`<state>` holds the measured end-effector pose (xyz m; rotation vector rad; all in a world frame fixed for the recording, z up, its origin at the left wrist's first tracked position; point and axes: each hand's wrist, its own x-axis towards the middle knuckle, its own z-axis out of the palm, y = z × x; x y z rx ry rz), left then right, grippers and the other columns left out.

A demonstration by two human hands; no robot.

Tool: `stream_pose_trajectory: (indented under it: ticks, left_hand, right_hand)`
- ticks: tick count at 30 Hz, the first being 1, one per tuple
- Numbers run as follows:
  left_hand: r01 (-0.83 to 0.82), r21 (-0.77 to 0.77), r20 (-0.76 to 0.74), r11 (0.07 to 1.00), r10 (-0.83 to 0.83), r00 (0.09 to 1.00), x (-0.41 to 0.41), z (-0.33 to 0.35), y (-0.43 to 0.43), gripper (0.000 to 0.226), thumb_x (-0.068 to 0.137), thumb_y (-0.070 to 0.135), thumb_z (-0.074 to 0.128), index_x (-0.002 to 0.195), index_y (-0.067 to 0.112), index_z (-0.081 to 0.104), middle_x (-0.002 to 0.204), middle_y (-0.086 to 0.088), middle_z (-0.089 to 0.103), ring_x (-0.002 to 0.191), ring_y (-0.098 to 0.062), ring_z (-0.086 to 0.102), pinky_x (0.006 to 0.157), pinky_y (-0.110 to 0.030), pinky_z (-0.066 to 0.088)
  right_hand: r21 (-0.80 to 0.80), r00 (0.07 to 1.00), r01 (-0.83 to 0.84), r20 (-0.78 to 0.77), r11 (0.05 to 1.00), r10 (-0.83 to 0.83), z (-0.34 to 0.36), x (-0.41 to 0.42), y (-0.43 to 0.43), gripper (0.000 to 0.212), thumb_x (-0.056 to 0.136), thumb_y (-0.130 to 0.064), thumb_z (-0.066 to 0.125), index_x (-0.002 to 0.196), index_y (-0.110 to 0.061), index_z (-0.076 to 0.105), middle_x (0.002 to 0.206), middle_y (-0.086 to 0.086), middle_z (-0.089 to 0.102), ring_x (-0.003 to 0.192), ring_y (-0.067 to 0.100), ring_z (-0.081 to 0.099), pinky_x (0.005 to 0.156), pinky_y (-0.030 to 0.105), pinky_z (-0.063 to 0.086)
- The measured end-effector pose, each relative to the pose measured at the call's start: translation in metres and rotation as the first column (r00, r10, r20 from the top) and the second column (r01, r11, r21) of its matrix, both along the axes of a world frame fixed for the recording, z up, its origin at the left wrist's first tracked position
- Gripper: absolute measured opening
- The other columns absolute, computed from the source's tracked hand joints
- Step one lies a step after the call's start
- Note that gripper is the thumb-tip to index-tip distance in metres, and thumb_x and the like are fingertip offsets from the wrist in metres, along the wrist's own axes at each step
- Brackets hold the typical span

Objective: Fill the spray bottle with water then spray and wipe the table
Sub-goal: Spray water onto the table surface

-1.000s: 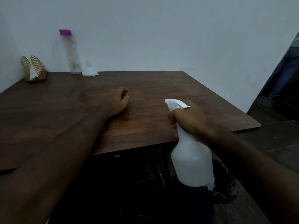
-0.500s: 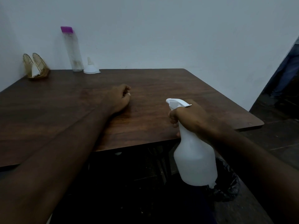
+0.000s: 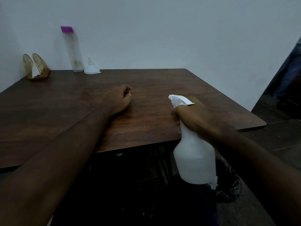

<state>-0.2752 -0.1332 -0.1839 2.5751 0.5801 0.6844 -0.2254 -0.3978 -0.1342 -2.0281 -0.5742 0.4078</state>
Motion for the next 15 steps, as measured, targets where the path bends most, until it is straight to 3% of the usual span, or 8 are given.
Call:
stream_pose_trajectory:
  ticks: [3, 5, 10, 15]
  left_hand:
    - [0.001, 0.008, -0.020, 1.000, -0.001, 1.000, 0.0001, 0.0010, 0.0004, 0.035, 0.099, 0.026, 0.050, 0.132, 0.016, 0.052, 0.121, -0.003, 0.062, 0.095, -0.009, 0.050, 0.081, -0.024, 0.034]
    - [0.007, 0.005, -0.020, 1.000, -0.007, 1.000, 0.0000, 0.0014, -0.0003, 0.035, 0.099, 0.026, 0.049, 0.133, 0.016, 0.052, 0.120, -0.003, 0.062, 0.094, -0.010, 0.050, 0.080, -0.025, 0.035]
    - [0.009, -0.007, 0.014, 1.000, -0.009, 1.000, 0.0004, 0.0006, -0.0002, 0.035, 0.098, 0.023, 0.050, 0.132, 0.014, 0.053, 0.118, -0.004, 0.063, 0.094, -0.010, 0.052, 0.080, -0.024, 0.035]
    - [-0.005, 0.004, -0.003, 1.000, 0.005, 1.000, 0.0014, 0.0002, 0.0011, 0.036, 0.098, 0.024, 0.050, 0.132, 0.016, 0.053, 0.119, -0.003, 0.063, 0.094, -0.010, 0.051, 0.080, -0.024, 0.034]
  right_hand:
    - [0.000, 0.997, -0.047, -0.061, 0.999, 0.047, 0.0002, 0.0023, 0.0000, 0.039, 0.067, -0.005, 0.054, 0.102, 0.008, 0.063, 0.078, 0.029, 0.062, 0.060, 0.028, 0.059, 0.053, 0.035, 0.050]
    - [-0.035, 0.997, -0.037, -0.073, 0.999, 0.034, -0.0005, 0.0034, -0.0004, 0.035, 0.067, -0.005, 0.054, 0.098, 0.010, 0.062, 0.071, 0.022, 0.058, 0.054, 0.027, 0.058, 0.050, 0.034, 0.050]
    - [-0.033, 0.990, -0.048, -0.138, 0.998, 0.043, -0.0033, 0.0052, 0.0001, 0.052, 0.058, -0.008, 0.057, 0.110, -0.009, 0.063, 0.090, 0.017, 0.068, 0.067, 0.027, 0.065, 0.058, 0.043, 0.058]
    - [-0.016, 0.995, -0.037, -0.092, 0.999, 0.035, -0.0039, 0.0050, -0.0011, 0.039, 0.061, -0.007, 0.057, 0.099, 0.001, 0.063, 0.080, 0.017, 0.061, 0.060, 0.031, 0.063, 0.057, 0.044, 0.057]
